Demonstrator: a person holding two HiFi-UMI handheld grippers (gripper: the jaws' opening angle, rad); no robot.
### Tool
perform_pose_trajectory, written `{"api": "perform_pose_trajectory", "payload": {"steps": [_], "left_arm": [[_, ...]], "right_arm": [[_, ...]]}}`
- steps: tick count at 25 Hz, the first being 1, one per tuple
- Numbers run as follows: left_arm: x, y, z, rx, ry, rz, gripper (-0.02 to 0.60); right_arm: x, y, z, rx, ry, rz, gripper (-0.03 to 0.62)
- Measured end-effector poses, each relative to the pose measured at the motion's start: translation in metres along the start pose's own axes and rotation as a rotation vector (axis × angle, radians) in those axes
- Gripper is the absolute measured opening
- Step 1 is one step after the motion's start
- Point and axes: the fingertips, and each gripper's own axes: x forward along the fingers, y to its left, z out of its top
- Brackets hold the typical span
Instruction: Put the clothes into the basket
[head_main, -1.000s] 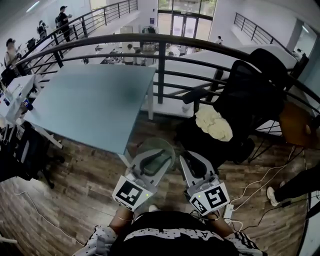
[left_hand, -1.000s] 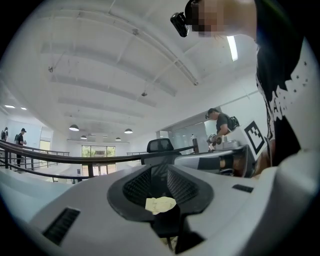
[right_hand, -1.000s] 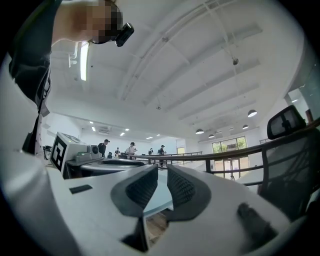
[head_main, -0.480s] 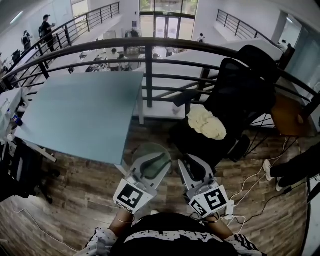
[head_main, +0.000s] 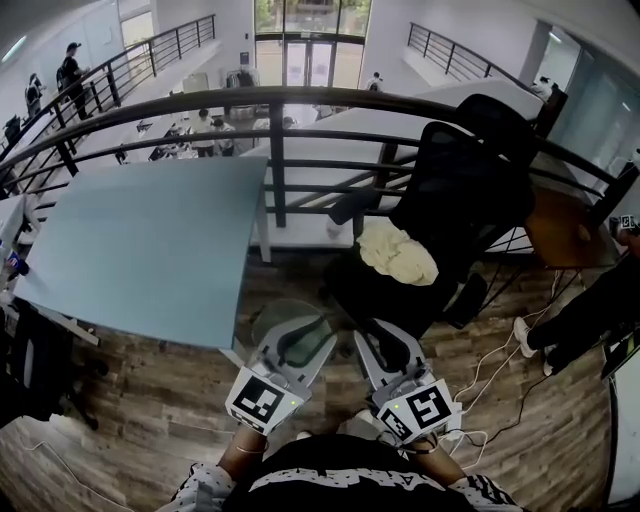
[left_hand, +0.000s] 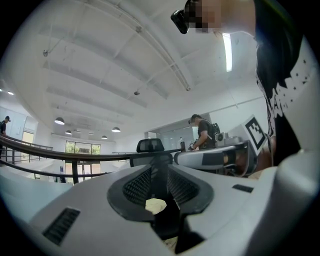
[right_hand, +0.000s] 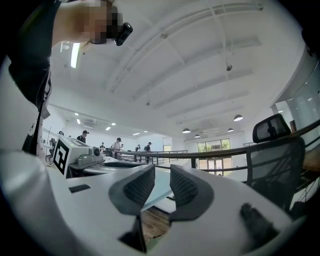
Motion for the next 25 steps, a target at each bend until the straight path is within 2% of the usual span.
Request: {"api": "perform_pose_trajectory", "payload": {"steps": [4,13,16,19,25], "left_arm": [[0.003,0.002,-0.001,-0.002,0.006,0.002,0.086],[0.015,0.031,-0.001,0.033,0.041,0.093,0.086],[0.027,0.040,-0.002,0.036,0.060,0.118,0.086],[0.040,0.047,-0.003,0.053,0.039,0.130,0.086],[0.067,0.059,-0.010,0.037,0.067,0.135,0.086]], "right_arm": [[0.003,-0.004,0.002,-0.009,0.000,0.003,0.083],[0.040,-0.019,0.004,0.015,-0.037,0.102,0.089],[0.053,-0.032,0.002,0.020,-0.032,0.130,0.092],[0.062,-0.047,-0.003,0.031,-0.018,0.143,0.094],[0.075,-0.075,-0.007,0.047,-0.017,0.148,0.095]]}}
